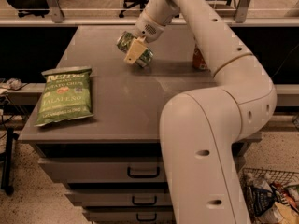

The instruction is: Knock green can over

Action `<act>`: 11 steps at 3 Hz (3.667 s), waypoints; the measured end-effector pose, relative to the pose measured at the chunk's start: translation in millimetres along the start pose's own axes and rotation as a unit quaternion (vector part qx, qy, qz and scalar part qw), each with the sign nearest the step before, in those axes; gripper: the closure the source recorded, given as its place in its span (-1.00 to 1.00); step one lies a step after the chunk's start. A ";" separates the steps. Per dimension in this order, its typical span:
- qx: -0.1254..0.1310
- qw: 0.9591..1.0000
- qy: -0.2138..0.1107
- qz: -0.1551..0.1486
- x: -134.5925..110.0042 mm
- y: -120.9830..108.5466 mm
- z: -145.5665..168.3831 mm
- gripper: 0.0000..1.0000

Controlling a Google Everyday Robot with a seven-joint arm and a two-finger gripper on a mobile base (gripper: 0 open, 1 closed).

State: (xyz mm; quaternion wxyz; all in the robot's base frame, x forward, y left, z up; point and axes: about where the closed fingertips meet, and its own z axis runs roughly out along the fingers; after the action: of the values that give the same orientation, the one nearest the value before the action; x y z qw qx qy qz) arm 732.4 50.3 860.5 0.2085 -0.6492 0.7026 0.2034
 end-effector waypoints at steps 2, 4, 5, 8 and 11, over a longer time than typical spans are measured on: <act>-0.028 1.000 -0.011 0.000 -2.4 6.4 11.0 0.65; -0.033 0.999 -0.012 -0.002 -5.2 7.4 12.7 -0.30; -0.037 0.999 -0.009 -0.007 -7.3 8.8 16.9 -0.77; -0.021 1.000 0.001 -0.012 -7.6 4.1 7.6 -1.00; 0.180 0.971 -0.133 0.083 51.5 -22.0 -132.6 -1.00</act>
Offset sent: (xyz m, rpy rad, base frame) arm -0.0169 0.0011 -0.0049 0.0222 0.1041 0.0688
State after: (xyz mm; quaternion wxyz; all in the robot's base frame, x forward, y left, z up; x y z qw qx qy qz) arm 746.8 -67.7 941.6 0.3959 -0.5079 0.7450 0.1739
